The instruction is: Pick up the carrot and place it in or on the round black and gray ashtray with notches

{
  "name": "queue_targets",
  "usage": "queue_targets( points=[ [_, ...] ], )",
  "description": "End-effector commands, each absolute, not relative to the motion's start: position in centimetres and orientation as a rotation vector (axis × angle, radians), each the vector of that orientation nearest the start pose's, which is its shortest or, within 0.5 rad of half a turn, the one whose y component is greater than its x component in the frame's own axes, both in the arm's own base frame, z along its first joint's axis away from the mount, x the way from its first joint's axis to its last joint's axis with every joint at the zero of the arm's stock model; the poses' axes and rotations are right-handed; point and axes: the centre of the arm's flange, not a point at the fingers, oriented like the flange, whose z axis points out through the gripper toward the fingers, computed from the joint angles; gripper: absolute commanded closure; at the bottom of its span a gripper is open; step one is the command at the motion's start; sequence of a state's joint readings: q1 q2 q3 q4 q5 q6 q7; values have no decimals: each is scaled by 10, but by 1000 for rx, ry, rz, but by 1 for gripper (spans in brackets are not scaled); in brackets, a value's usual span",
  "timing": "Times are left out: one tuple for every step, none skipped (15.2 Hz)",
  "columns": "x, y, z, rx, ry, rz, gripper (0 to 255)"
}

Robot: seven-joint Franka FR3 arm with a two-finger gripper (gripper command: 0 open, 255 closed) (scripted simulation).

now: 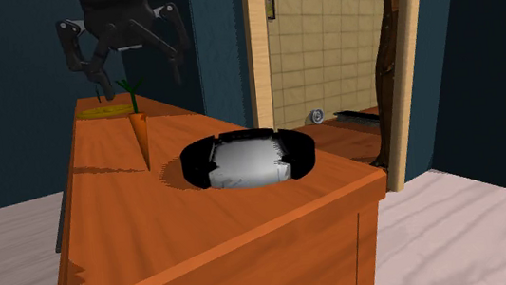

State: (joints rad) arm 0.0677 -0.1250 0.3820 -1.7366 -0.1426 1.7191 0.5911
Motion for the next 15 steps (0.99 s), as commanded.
queue_targets(
  points=[
    [498, 255, 622, -3255, 207, -300, 0],
    [500, 258, 622, -3258, 206, -301, 0],
    [501, 257, 616, -3258, 206, -301, 0],
    [502, 256, 611, -3258, 206, -301, 0],
    [503, 256, 606, -3258, 206, -301, 0],
    [504, 255, 601, -3258, 206, -301, 0],
    [505, 254, 596, -3258, 206, -301, 0],
    [506, 253, 591, -3258, 206, -301, 0],
    [507, 252, 583, -3258, 206, -301, 0],
    [507, 252, 583, -3258, 206, -301, 0],
    [507, 252, 583, -3258, 206, -301, 0],
    [507, 252, 583, -3258, 206, -301, 0],
    [507, 252, 583, -3258, 206, -301, 0],
    [507, 252, 583, -3258, 206, -301, 0],
    [507, 252, 583, -3258, 206, -301, 0]
  ],
)
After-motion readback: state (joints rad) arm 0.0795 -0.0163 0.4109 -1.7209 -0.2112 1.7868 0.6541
